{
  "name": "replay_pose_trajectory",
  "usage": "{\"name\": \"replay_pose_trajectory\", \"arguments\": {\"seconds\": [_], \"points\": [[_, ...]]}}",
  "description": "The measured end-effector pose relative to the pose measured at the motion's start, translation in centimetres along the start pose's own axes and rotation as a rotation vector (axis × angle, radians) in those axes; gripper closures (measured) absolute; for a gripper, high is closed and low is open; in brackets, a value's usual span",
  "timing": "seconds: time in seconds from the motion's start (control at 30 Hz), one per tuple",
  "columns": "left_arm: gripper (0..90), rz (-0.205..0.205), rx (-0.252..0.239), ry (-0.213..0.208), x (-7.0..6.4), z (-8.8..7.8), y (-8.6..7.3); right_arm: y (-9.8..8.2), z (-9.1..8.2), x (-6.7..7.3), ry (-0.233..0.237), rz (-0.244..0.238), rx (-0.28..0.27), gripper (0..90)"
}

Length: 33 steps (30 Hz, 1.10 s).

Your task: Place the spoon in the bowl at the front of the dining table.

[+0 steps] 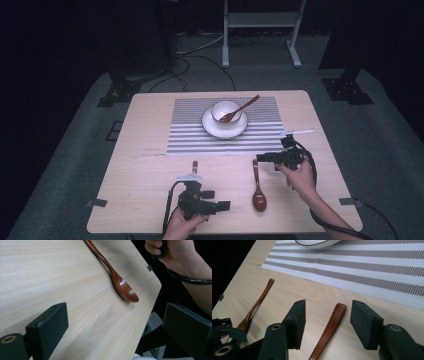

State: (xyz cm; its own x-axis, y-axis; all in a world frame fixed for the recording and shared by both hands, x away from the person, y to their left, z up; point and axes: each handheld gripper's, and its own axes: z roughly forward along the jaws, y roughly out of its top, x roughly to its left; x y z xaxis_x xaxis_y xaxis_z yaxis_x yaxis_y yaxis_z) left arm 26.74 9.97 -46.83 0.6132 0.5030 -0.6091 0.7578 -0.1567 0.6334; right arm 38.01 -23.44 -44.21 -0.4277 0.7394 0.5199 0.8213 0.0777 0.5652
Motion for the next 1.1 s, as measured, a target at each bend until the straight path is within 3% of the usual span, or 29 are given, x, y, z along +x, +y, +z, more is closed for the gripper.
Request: {"name": "replay_pose_trajectory", "arguments": {"seconds": [0.73, 1.1], "points": [[5.3, -0.001, 0.003, 0.001, -0.1, 0.2, -0.1, -3.3, -1.0, 0.0, 0.041, 0.002, -0.004, 43.6], [5.3, -0.003, 0.002, 0.003, -0.1, 0.3, -0.1, -4.7, -1.3, 0.7, 0.052, -0.023, -0.006, 43.2]]}}
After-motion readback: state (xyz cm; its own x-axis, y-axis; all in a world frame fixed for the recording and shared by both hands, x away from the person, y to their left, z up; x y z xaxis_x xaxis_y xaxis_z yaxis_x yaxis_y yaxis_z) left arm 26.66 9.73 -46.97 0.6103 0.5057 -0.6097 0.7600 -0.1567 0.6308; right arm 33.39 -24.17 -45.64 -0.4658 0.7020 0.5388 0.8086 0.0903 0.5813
